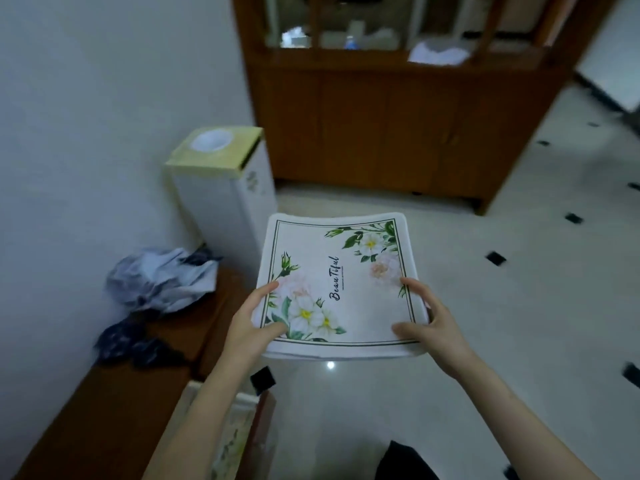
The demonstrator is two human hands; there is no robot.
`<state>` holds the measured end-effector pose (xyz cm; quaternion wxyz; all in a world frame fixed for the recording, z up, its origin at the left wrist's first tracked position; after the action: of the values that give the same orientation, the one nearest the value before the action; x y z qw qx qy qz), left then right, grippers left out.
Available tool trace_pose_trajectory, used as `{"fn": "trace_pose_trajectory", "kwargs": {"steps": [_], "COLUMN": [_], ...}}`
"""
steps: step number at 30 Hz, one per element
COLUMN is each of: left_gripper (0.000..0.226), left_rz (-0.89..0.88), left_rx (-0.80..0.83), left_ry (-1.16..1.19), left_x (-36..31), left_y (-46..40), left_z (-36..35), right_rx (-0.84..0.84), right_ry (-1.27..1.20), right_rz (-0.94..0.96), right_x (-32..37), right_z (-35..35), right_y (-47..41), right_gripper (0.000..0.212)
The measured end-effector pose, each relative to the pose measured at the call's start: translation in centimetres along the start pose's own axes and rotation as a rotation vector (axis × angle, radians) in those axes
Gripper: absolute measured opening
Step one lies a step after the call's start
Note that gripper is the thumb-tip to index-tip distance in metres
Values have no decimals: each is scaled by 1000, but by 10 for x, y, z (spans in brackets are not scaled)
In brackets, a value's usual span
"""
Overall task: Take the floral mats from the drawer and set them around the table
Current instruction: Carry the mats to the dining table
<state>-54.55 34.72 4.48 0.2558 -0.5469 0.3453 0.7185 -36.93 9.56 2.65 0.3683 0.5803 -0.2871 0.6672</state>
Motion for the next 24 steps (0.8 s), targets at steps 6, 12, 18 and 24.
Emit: {"fn": "trace_pose_trajectory", "kwargs": {"steps": [6, 12, 18, 24], "left_gripper": [58, 54, 49, 46], "left_rz": [-105, -237, -296, -341], "left_rx": [279, 499, 714, 913], "left_ry": [-204, -336, -380, -425], "left_x": [-39, -72, -94, -100], "left_y": [-29, -22, 5, 17], "left_z": [-167, -357, -525, -660], "right_rx": [-293, -586, -856, -1080], "right_ry": [-34, -27, -40, -35], "right_rz": [-61, -107, -167, -228], "right_x": [-32, -56, -77, -101], "right_z": [150, 304, 423, 497], "right_y": [54, 121, 193, 230], "right_gripper": [70, 69, 72, 70]}}
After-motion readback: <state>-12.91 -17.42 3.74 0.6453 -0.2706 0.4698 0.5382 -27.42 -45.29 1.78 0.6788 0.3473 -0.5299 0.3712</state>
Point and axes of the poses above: each hand's wrist, its own y-axis away from the middle knuckle, its own z-axis out of the back of the hand, x = y × z, the point moved 9 cm from there along -y, towards the middle knuckle, and after that the axes turned 4 degrees about z, right-handed, at the moved point
